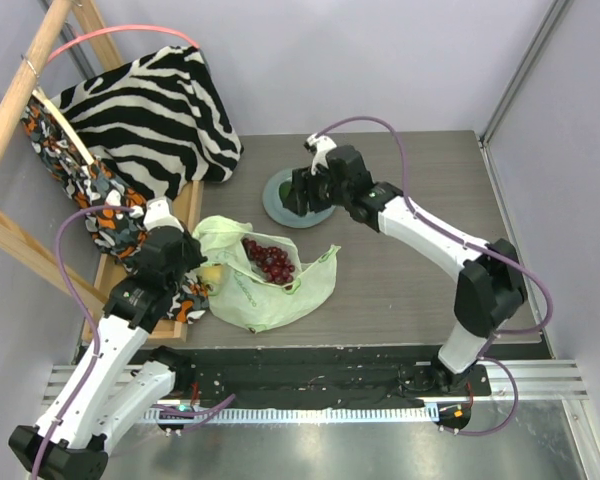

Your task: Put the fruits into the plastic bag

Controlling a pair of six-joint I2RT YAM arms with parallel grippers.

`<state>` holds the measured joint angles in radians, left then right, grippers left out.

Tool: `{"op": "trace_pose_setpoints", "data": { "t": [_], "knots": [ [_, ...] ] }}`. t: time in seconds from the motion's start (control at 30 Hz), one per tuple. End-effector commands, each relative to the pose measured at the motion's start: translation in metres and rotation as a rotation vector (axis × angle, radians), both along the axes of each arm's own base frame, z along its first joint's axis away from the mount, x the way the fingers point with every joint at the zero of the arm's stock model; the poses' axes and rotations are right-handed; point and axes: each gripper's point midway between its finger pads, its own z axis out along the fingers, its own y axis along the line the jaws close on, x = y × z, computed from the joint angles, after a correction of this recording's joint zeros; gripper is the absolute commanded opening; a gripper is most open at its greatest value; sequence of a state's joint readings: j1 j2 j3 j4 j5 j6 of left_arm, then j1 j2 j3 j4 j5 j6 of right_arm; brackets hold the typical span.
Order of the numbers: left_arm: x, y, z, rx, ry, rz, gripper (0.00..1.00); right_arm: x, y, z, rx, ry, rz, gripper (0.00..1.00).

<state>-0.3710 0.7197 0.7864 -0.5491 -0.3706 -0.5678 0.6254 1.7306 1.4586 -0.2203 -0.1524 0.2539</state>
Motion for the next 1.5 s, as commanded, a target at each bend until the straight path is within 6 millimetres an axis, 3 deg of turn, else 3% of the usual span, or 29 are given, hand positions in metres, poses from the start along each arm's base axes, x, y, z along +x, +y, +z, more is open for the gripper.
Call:
{"op": "trace_pose_setpoints", "data": {
  "t": [0.0, 0.13, 0.3, 0.4, 0.63, 0.77, 1.1, 1.23, 1.47],
  "knots": [
    [0.012, -0.004, 0.017, -0.039, -0.057, 0.011, 0.00, -0.063, 0.023, -0.004, 0.061, 0.061, 0.189, 0.16],
    [0.012, -0.008, 0.014, -0.045, -0.043, -0.006, 0.00, -0.098, 0.033, 0.002, 0.029, 0.039, 0.294, 0.16],
    [0.013, -0.011, 0.013, -0.053, -0.039, -0.020, 0.00, -0.121, 0.044, -0.024, -0.071, 0.076, 0.365, 0.16],
    [0.012, -0.012, 0.013, -0.052, -0.031, -0.024, 0.00, -0.129, 0.052, -0.028, -0.093, 0.066, 0.387, 0.16],
    [0.007, -0.010, 0.011, -0.052, -0.030, -0.022, 0.00, -0.118, 0.059, -0.059, -0.168, 0.123, 0.366, 0.17],
    [0.004, -0.011, 0.010, -0.055, -0.021, -0.033, 0.00, -0.099, 0.082, -0.050, -0.147, 0.093, 0.367, 0.17],
    [0.002, -0.007, 0.011, -0.055, -0.032, -0.016, 0.00, -0.063, 0.110, -0.067, -0.224, 0.066, 0.274, 0.17],
    [0.003, -0.006, 0.013, -0.053, -0.039, -0.012, 0.00, -0.058, 0.114, -0.071, -0.284, 0.029, 0.237, 0.18],
    [0.003, -0.005, 0.014, -0.051, -0.043, -0.005, 0.00, -0.059, 0.118, -0.073, -0.314, 0.006, 0.223, 0.28]
  ]
}}
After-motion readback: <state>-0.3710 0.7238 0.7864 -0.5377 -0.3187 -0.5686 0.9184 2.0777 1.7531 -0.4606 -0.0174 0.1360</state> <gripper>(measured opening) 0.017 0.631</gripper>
